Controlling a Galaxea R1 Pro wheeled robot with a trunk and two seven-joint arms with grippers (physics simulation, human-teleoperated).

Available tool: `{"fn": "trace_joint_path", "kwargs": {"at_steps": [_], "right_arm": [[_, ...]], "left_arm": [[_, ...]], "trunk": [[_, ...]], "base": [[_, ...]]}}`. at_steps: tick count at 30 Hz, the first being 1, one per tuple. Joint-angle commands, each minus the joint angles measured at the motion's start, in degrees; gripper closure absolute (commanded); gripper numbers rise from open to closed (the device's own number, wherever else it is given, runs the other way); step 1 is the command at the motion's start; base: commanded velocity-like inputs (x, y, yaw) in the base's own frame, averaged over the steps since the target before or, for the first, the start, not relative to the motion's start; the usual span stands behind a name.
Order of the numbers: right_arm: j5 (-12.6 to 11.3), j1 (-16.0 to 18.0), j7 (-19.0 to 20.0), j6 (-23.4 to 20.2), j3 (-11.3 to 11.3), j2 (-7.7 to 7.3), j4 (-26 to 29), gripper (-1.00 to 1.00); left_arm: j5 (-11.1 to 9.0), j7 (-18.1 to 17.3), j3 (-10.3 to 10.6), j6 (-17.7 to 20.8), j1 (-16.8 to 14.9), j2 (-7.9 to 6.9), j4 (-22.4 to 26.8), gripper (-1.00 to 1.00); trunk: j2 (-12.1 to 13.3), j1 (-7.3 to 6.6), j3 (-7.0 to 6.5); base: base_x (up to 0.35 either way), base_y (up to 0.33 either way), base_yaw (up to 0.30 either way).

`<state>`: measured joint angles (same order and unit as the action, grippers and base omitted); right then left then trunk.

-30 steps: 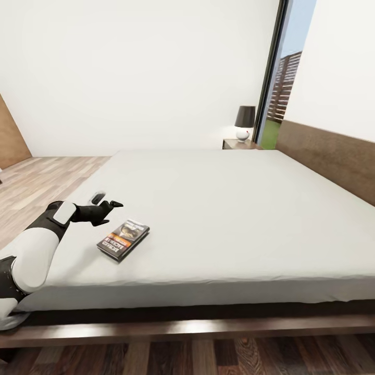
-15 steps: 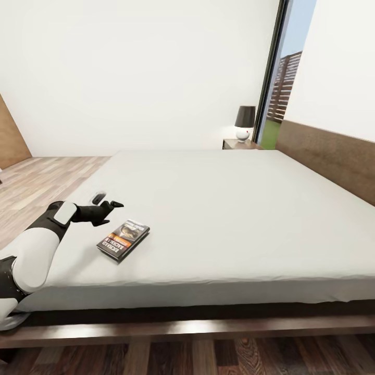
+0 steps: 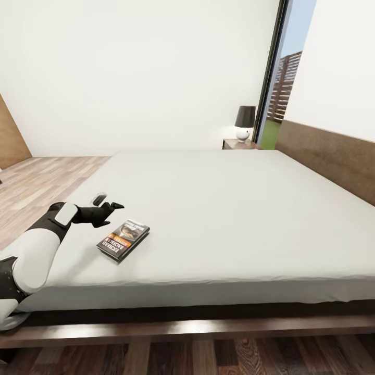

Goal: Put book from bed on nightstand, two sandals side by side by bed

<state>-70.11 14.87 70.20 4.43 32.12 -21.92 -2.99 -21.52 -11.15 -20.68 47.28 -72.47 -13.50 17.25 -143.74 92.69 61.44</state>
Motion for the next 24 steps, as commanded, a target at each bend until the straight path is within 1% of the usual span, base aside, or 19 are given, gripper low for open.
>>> {"fn": "trace_joint_path", "kwargs": {"at_steps": [1, 7, 12, 24], "right_arm": [[-0.3, 0.1, 0.2, 0.5, 0.5, 0.03, -0.2, -1.0], [-0.3, 0.1, 0.2, 0.7, 0.5, 0.13, -0.2, -1.0], [-0.3, 0.1, 0.2, 0.7, 0.6, 0.19, -0.2, -1.0], [-0.2, 0.1, 0.2, 0.8, 0.7, 0.21, -0.2, -1.0]], "left_arm": [[0.4, -0.3, -0.4, 0.3, 0.0, 0.02, 0.0, -1.0], [0.5, -0.3, -0.4, 0.1, 0.1, 0.03, 0.0, -1.0], [0.5, -0.3, -0.4, -0.9, 0.2, 0.04, -0.1, -1.0], [0.5, -0.3, -0.4, -3.0, 0.4, 0.03, -2.2, -1.0]], "trunk": [[0.0, -0.01, 0.05], [0.0, -0.01, 0.05], [0.0, -0.01, 0.05], [0.0, -0.01, 0.05]], "base": [[0.0, 0.0, 0.0], [0.0, 0.0, 0.0], [0.0, 0.0, 0.0], [0.0, 0.0, 0.0]]}}
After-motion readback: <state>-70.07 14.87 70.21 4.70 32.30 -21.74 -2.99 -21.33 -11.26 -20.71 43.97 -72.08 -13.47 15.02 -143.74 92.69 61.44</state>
